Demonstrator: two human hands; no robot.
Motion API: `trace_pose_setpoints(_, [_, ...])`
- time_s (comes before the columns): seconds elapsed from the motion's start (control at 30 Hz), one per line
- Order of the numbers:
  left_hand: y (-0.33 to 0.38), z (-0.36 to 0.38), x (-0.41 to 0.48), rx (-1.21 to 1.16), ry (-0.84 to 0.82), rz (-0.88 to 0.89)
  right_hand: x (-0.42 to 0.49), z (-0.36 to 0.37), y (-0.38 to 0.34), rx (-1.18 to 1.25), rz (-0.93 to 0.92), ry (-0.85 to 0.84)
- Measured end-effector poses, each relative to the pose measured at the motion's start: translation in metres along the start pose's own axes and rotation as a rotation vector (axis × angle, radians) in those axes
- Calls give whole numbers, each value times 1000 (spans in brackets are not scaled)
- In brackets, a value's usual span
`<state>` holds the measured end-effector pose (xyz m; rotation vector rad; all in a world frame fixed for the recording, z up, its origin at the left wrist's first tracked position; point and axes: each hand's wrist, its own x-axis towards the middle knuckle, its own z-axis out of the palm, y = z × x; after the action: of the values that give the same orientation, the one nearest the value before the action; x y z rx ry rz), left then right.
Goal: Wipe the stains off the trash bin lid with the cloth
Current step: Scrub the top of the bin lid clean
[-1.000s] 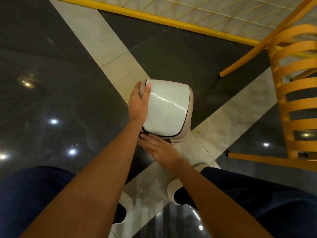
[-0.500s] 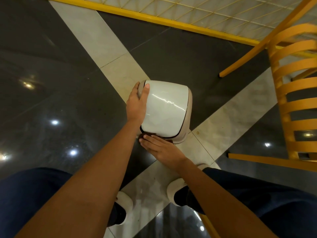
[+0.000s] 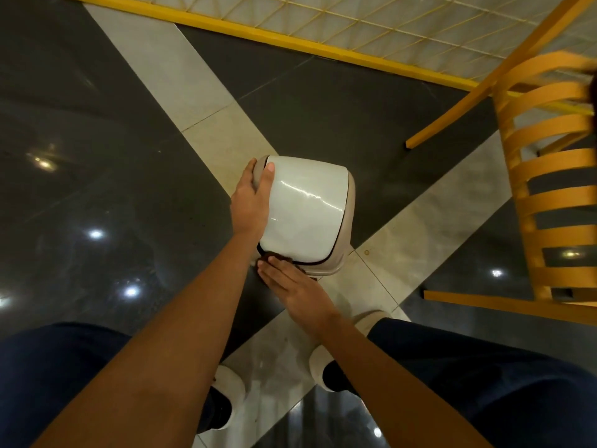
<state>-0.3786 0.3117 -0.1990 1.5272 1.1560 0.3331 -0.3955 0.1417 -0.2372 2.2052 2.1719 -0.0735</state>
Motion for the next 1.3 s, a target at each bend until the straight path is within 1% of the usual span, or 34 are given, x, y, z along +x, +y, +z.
trace_pose_setpoints(0.07, [-1,-1,1,6,-7,2,0,1,0,30,16,9])
trace_pose_setpoints(0.2, [-2,-2,1,3,-26,-3,-32,0,23,42,64,-3])
trace_pose_setpoints(0.3, [-2,-3,1,-13,-35,-6,-55,1,40,95,36,15])
trace_pose_setpoints(0.37, [-3,-2,2,-10,-35,0,-60,-1,48,174,43,55])
trace_pose_setpoints(0.4, [-3,-2,2,-8,-34,2,-61,-4,51,225,68,112])
trace_pose_setpoints(0.47, [-4,-3,2,-1,-32,3,-57,-14,54,362,198,247])
trace_pose_setpoints(0.57, [-4,-2,1,8,-15,-2,-33,-34,52,542,540,458])
trace_pose_setpoints(0.6, [-4,-1,1,14,-2,-2,-20,-40,51,632,677,496])
trace_pose_setpoints(0.67, [-3,0,0,23,16,-1,7,-48,51,817,912,509])
trace_pose_setpoints(0.73, [-3,0,1,25,20,6,27,-49,58,852,1067,519])
trace_pose_setpoints(0.8, [-5,-1,1,26,17,10,39,-54,69,850,1147,523])
trace_pose_setpoints(0.9, [-6,-1,2,11,5,10,47,-66,95,944,1179,506])
trace_pose_setpoints(0.93, [-6,-1,2,6,5,10,47,-68,106,1023,1196,498])
trace_pose_setpoints(1.0, [-5,0,2,2,15,4,45,-62,126,1264,1263,485])
trace_pose_setpoints(1.07, [-5,1,1,3,26,-5,41,-50,130,1457,1339,492])
trace_pose_setpoints(1.17, [-5,1,1,11,37,-8,27,-33,99,1556,1412,634])
trace_pose_setpoints(1.23, [-5,1,1,11,36,1,16,-26,65,1523,1419,740])
trace_pose_setpoints(1.3, [-5,1,0,13,32,0,6,-22,36,1436,1384,790])
